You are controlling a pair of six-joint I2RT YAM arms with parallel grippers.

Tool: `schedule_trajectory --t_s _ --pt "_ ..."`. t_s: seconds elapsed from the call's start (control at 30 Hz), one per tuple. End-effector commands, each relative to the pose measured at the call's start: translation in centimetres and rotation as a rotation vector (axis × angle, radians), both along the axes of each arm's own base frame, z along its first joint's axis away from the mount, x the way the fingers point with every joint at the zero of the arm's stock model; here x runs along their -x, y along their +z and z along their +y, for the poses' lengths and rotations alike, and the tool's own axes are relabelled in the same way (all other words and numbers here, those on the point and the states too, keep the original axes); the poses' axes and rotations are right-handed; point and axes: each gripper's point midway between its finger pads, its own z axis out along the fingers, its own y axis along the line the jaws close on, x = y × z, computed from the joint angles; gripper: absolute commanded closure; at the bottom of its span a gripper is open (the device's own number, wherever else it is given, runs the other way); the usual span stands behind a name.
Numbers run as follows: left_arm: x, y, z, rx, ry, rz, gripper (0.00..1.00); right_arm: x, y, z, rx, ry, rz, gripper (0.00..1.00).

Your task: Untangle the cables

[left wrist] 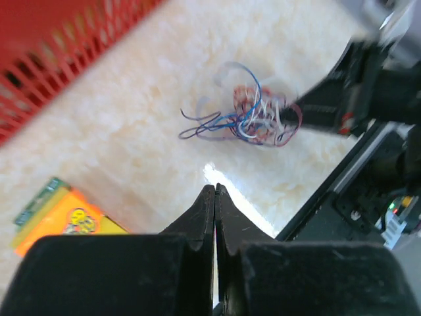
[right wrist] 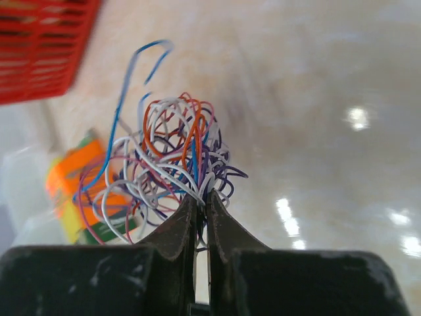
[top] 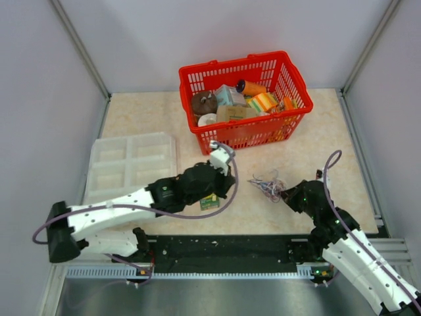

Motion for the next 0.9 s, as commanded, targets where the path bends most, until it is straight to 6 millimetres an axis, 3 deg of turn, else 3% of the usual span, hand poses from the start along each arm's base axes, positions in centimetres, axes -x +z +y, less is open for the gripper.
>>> schedule_trajectory --t_s 0.0,0.07,0.17,0.27,0.33,0.4,0.47,0.53,0.63,0.7,0.87 --pt "-1.6 9.7 5.5 0.161 0.147 -0.248 1.00 0.3 -5.5 -6.4 0.155 -0.363 0.131 1.00" --pt "-1.6 12.5 7.7 0.213 0.187 -0.307 1.00 0.1 -5.8 -6.6 0.163 -0.370 0.123 1.00" --pt "-1.2 15.1 9.4 0.257 0.207 -0.343 1.00 -0.4 -4.7 -6.1 0.186 -0.305 0.074 1.00" --pt "-0.2 15.5 8.0 0.276 0.125 -0.315 1.00 -0.9 -1.7 -2.6 0.150 -0.059 -0.056 1.00" --pt "0.8 14.2 5.3 0.270 0.016 -0.249 0.98 -0.6 0.3 0.0 0.121 0.136 -0.167 0.97" --pt "1.8 11.7 2.0 0.247 -0.091 -0.158 0.80 0.3 1.3 1.3 0.102 0.241 -0.199 0.87" --pt "2.6 9.0 -0.7 0.237 -0.165 -0.066 0.62 1.2 1.8 2.5 0.081 0.338 -0.194 0.71" --pt "2.9 6.6 -2.6 0.232 -0.203 -0.008 0.52 2.3 2.0 3.8 0.050 0.433 -0.159 0.64" --pt "2.9 3.1 -5.0 0.182 -0.238 0.061 0.50 2.4 1.8 2.8 0.078 0.382 -0.105 0.63" --pt "2.7 1.5 -5.8 0.148 -0.242 0.090 0.55 1.9 1.8 2.1 0.095 0.329 -0.118 0.66" --pt "3.2 -0.1 -7.1 0.159 -0.272 0.142 0.51 2.0 1.7 3.0 0.101 0.405 -0.108 0.65"
